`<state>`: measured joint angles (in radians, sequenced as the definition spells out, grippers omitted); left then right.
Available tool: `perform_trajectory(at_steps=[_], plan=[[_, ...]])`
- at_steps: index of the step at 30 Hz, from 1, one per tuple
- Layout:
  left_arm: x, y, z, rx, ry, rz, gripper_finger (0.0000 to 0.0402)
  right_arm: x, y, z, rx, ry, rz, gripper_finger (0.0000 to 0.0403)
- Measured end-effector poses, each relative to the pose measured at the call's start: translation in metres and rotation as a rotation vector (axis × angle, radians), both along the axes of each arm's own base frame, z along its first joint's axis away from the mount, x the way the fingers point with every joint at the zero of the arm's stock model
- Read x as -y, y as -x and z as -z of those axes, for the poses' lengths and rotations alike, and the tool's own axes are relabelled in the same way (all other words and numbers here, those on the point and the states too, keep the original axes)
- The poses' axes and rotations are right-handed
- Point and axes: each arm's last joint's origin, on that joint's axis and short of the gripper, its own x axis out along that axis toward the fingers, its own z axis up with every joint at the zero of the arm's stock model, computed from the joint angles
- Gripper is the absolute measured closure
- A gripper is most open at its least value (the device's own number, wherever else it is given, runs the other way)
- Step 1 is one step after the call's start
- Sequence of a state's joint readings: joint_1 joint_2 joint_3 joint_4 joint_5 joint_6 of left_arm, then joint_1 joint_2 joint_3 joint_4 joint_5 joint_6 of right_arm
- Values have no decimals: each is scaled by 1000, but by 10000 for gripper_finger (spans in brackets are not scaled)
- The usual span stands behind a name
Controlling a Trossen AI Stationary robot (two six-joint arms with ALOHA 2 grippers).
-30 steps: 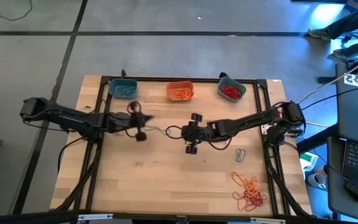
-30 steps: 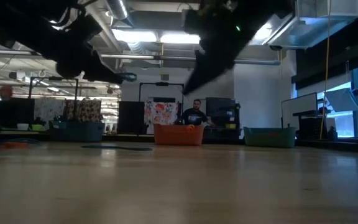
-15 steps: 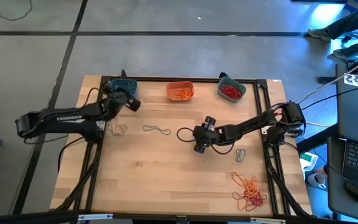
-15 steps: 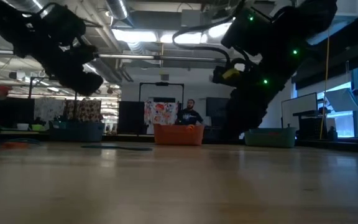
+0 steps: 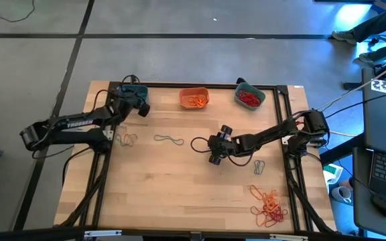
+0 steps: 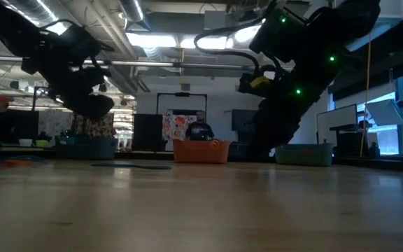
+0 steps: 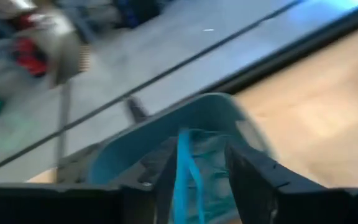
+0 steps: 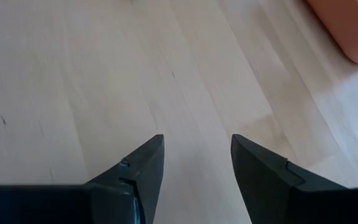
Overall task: Sort rubber bands into baskets
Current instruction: Put the blue rubber band into the blue bin
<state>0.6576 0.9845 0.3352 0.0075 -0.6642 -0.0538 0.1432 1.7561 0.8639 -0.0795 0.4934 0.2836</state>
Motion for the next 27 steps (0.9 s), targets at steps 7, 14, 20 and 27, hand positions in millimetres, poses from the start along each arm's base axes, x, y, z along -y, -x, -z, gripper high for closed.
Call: perform_trajectory(at_steps=[7,14,20,27], plan=[[12,-11,-12,54,32,216,246,0,0,0,2,-12,-8,215],[37,-37,-5,210,278,837,257,0,0,0,0,-12,-11,215],[55,-54,20,148,463,1003,267,-1,-1,0,-2,-32,-26,215],[55,-72,44,70,441,1044,279,-1,-1,0,-2,-32,-26,215]])
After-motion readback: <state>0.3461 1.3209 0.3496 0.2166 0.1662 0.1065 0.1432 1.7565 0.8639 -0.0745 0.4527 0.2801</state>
